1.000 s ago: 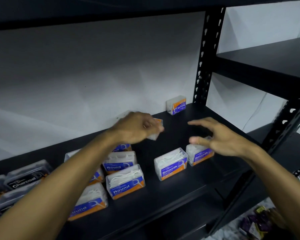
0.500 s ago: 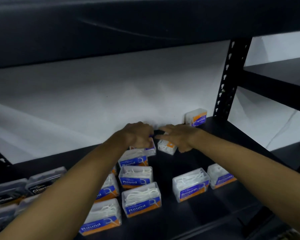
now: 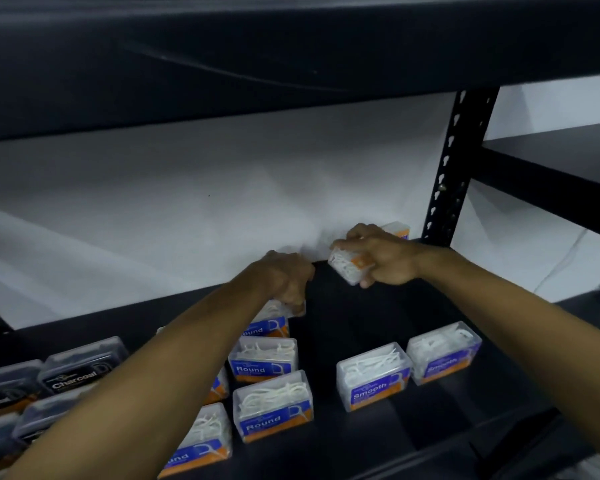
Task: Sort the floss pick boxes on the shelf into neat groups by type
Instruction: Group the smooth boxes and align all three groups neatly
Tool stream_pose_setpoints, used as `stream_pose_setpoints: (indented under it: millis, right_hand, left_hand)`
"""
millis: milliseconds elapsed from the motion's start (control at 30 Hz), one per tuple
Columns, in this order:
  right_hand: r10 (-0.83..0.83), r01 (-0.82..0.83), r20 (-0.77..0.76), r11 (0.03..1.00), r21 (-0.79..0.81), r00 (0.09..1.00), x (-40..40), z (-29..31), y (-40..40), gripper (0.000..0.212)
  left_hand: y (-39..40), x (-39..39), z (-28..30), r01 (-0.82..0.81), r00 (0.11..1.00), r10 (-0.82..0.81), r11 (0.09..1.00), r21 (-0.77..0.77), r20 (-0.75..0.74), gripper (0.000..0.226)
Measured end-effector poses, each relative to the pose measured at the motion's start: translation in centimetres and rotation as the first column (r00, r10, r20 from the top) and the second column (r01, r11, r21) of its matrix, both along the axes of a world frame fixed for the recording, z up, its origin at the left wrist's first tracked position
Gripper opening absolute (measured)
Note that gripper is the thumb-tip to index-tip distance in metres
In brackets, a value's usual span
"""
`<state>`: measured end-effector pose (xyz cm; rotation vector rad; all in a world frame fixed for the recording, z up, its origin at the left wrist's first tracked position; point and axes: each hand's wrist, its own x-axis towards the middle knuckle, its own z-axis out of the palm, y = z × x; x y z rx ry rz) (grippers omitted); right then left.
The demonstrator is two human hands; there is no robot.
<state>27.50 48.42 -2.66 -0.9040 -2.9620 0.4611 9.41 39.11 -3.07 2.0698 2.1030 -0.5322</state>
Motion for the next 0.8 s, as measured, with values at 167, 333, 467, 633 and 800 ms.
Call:
stream_pose_setpoints:
  millis: [167, 333, 467, 633, 800]
  right_hand:
    - [-0.105, 0.097, -0.061, 0.988, -0.119, 0.993, 2.0, 0.1, -0.1, 0.082]
    - [-0.178, 0.145, -0.135, 0.963, -0.227, 0.975, 3.5, 0.4, -0.1, 0.072]
    - [-0.269, 0.174, -0.237, 0.917, -0.358, 0.934, 4.2, 0.4, 0.0, 0.061]
    - [-0.392, 0.055, -0.434, 0.790, -0.611, 0.811, 4.9, -0.1, -0.1, 0.052]
    - [-0.545, -0.136, -0.490, 0.563, -0.815, 0.681, 5.2, -0.5, -0.4, 0.044]
  left_hand:
    - [0.7, 0.1, 0.3, 0.004, 1.000, -0.005, 1.000, 0.016, 0.023, 0.067]
    - [0.6, -0.1, 1.0, -0.018, 0.984, -0.015, 0.983, 0.181, 0.179, 0.069]
    - [0.4, -0.9, 1.3, -0.098, 0.913, -0.020, 0.958, 0.268, 0.407, 0.054]
    - [-0.7, -0.8, 1.6, -0.316, 0.661, 0.028, 0.917, 0.244, 0.750, 0.032]
    - [-2.0, -0.9, 1.2, -0.509, 0.319, 0.100, 0.857, 0.081, 0.943, 0.031]
